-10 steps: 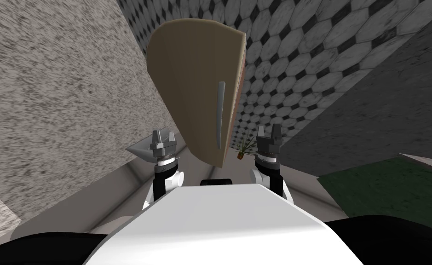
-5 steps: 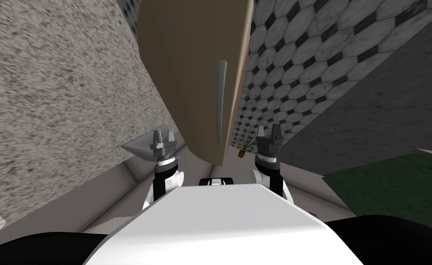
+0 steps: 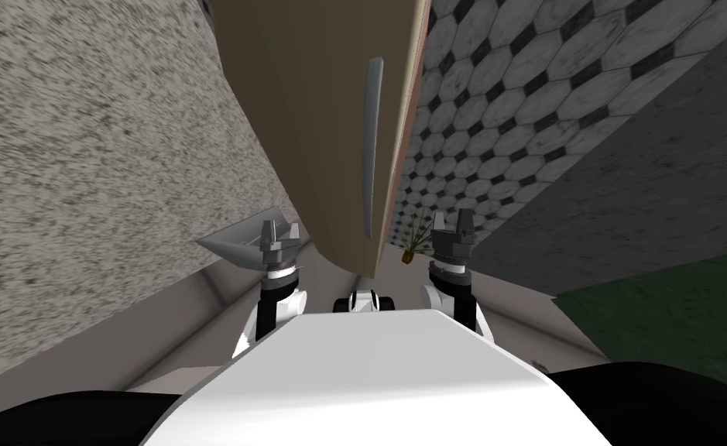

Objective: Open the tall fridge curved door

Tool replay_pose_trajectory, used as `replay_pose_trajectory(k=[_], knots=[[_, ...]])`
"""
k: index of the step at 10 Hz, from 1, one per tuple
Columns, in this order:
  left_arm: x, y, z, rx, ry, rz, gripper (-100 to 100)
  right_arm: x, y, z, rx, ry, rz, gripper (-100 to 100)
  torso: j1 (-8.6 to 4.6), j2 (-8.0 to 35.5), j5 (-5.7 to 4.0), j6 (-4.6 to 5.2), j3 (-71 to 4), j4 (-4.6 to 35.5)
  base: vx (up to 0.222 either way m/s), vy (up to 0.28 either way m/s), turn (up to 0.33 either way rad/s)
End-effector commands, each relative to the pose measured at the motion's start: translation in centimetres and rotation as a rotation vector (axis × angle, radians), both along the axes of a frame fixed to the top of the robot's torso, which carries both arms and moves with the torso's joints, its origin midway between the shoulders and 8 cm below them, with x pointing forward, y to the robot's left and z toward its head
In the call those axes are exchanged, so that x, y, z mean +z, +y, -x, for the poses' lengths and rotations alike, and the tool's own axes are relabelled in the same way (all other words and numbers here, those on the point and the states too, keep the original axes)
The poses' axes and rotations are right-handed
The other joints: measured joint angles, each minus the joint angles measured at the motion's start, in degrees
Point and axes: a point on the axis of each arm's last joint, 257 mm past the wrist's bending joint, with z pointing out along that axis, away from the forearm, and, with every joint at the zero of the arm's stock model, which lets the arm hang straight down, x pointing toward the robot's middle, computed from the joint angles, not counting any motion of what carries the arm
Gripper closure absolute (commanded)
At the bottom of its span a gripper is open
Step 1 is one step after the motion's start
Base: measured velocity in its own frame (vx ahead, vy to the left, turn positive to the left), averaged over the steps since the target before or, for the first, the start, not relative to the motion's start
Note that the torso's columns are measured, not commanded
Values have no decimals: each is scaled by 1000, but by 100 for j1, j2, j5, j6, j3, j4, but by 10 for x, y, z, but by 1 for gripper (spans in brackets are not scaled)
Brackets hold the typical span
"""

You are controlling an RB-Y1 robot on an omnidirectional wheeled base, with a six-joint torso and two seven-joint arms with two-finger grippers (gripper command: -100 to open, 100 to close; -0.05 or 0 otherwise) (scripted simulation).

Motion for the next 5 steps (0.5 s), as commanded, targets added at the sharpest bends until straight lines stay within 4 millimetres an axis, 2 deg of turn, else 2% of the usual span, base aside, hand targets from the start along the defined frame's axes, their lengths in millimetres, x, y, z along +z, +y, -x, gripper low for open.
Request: replay_pose_trajectory(k=[1, 5], knots=[[-18, -2, -11, -3, 37, -77, -100, 0, 0, 0, 0, 0, 0, 0, -1, 6, 0, 0, -4, 5, 31, -90, 35], [-54, 7, -30, 36, 96, -154, -100, 0, 0, 0, 0, 0, 0, 0, 8, 11, 2, 0, -2, 9, 48, -113, 43]])
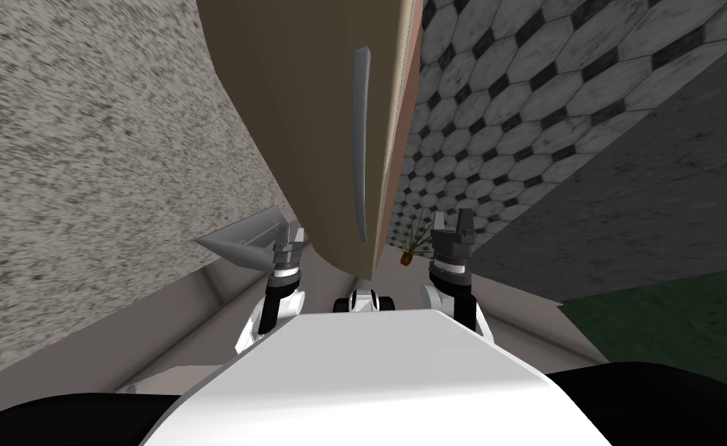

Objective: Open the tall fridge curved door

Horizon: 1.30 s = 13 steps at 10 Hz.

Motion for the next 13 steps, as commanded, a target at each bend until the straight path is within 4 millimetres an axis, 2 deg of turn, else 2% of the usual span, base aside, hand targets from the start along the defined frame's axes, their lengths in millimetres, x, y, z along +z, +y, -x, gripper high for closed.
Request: replay_pose_trajectory(k=[1, 2, 5, 13], knots=[[-24, 9, -11, 34, 36, -47, -100, 0, 0, 0, 0, 0, 0, 0, 4, 0, 1, 0, 0, 0, 44, -107, 45], [-24, 9, -11, 35, 37, -47, -100, 0, 0, 0, 0, 0, 0, 0, 4, 3, 1, 0, 1, 1, 39, -83, 17], [-54, 20, -23, 78, 79, -90, -100, 0, 0, 0, 0, 0, 0, 0, -2, 1, 0, 0, 1, 0, 47, -97, 45], [-111, 41, -41, 153, 165, -160, -100, 0, 0, 0, 0, 0, 0, 0, 13, 4, 4, 0, 2, 1, 35, -92, 32]])
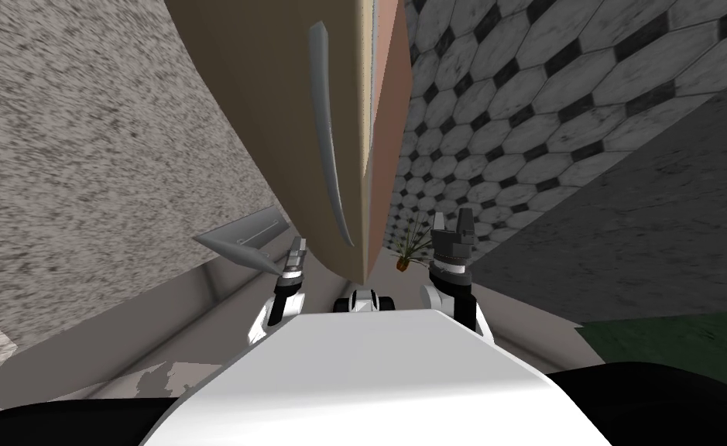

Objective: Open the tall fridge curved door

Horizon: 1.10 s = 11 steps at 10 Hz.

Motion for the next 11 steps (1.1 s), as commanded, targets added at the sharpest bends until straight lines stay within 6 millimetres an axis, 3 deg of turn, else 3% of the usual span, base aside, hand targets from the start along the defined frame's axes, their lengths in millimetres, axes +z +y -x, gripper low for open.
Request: replay_pose_trajectory(k=[1, 11], knots=[[-22, 8, -5, 29, 31, -27, -100, 0, 0, 0, 0, 0, 0, 0, -5, -1, -2, 0, 0, 0, 39, -103, 41], [-99, 37, -15, 130, 144, -120, -100, 0, 0, 0, 0, 0, 0, 0, -13, -2, -4, 0, -2, -1, 40, -118, 42]])
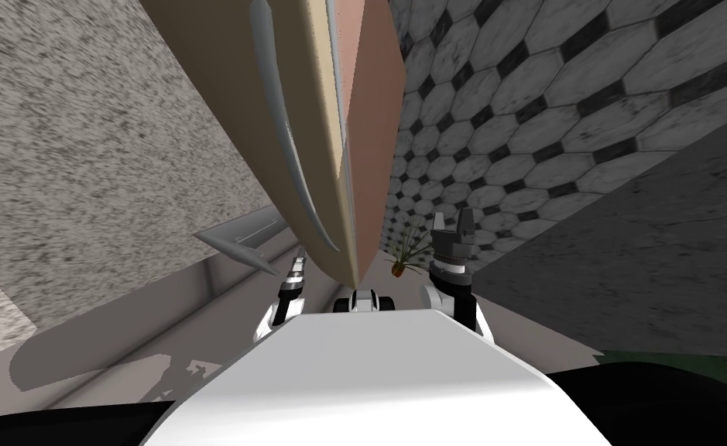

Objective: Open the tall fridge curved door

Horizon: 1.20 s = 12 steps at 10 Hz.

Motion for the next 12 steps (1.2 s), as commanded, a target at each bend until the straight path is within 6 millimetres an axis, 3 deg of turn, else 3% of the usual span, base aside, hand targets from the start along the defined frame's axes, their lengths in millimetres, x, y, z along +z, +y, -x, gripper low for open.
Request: replay_pose_trajectory(k=[1, 8, 9, 12], knots=[[-19, 5, -1, 22, 29, -16, -100, 0, 0, 0, 0, 0, 0, 0, 12, 12, 3, 1, 8, 4, 12, -79, 34], [-70, 14, 1, 80, 107, -46, -100, 0, 0, 0, 0, 0, 0, 0, 2, -1, 0, 1, 0, 0, 32, -105, 37], [-70, 14, 1, 80, 107, -46, -100, 0, 0, 0, 0, 0, 0, 0, 7, 3, 2, 0, 3, 1, 20, -56, 16], [-97, 6, 3, 108, 145, -24, -100, 0, 0, 0, 0, 0, 0, 0, -10, -2, -2, 0, 0, 0, 26, -91, 38]])
